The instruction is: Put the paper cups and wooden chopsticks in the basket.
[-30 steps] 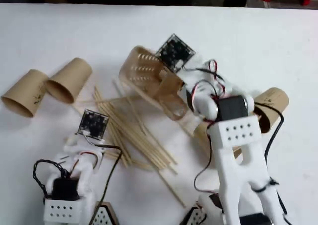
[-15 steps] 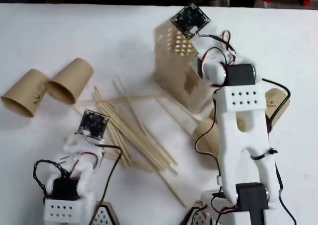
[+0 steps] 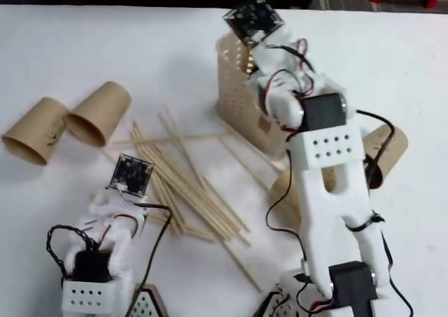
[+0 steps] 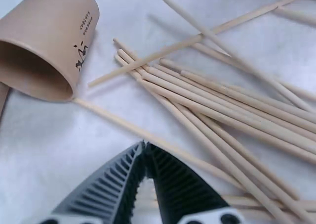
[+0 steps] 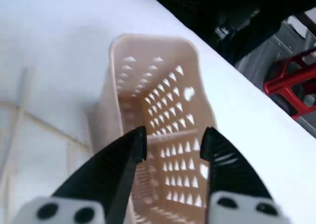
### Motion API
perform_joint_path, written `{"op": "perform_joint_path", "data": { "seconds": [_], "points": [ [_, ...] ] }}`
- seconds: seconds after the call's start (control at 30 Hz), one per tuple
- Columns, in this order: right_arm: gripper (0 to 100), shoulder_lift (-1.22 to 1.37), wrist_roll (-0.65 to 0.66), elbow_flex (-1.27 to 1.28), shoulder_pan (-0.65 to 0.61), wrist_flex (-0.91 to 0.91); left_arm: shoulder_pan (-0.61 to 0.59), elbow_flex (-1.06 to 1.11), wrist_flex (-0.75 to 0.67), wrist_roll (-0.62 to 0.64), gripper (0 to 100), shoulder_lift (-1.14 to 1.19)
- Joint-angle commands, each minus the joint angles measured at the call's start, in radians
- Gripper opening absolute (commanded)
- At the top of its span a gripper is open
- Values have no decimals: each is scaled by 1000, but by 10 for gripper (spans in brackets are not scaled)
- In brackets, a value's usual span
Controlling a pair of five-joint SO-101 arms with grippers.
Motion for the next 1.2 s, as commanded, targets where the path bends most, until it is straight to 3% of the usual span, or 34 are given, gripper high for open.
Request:
{"op": "perform_joint_path", "data": {
  "seconds": [0.0,0.17,0.43,0.77,0.9,1.17],
  "points": [
    [259,16,-64,-71,-64,1,-5,-6,-21,-6,24,-10],
    [286,171,-132,-198,-94,-7,-5,-6,-21,-6,24,-10],
    [278,426,-135,-416,-142,36,-5,-6,-21,-6,24,-10],
    [121,688,-127,-617,-114,56,-5,-6,-21,-6,24,-10],
    [13,734,-18,-713,-140,174,-4,-6,-21,-6,24,-10],
    [19,739,121,-842,-214,438,-4,-5,-21,-6,24,-10]
  ]
}}
